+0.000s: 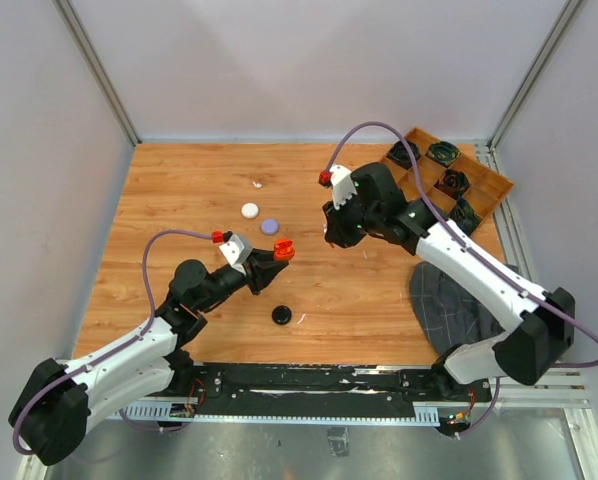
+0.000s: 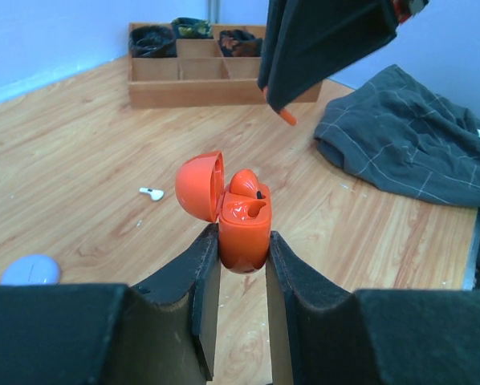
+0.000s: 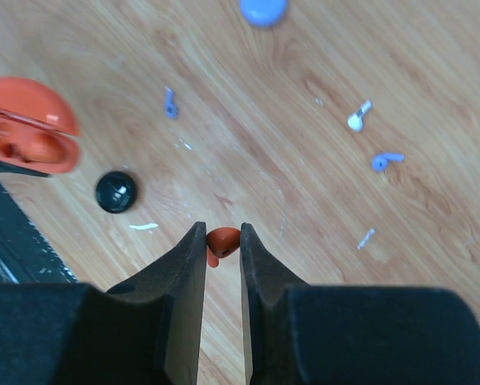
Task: Insert the wireless bluetooth earbuds into the charging case
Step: Pick up the earbud from the center of the board, then place the earbud in the charging case.
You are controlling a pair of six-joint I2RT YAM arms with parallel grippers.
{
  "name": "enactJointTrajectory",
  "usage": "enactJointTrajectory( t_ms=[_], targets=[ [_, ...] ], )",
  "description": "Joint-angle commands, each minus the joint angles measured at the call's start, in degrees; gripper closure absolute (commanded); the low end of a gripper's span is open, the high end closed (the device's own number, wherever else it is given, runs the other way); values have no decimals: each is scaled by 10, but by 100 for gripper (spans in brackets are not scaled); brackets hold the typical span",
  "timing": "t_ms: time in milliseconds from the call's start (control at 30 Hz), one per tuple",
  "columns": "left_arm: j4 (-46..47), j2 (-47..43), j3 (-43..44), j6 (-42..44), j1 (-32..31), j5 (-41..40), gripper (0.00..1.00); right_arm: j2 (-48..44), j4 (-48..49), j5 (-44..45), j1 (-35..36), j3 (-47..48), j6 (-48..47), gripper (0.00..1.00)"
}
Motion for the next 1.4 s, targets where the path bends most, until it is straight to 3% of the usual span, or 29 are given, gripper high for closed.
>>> enactJointTrajectory(
  t_ms=[0, 733, 1367],
  targets=[
    [53, -10, 2, 23, -1, 47, 100, -56, 72, -39, 27, -7, 15, 86],
    [150, -23, 11, -6, -1, 126, 100, -174, 359, -126, 128, -138, 22, 87],
    [188, -27, 14, -32, -1, 140, 100, -162, 395, -143, 146, -158, 20, 87]
  ],
)
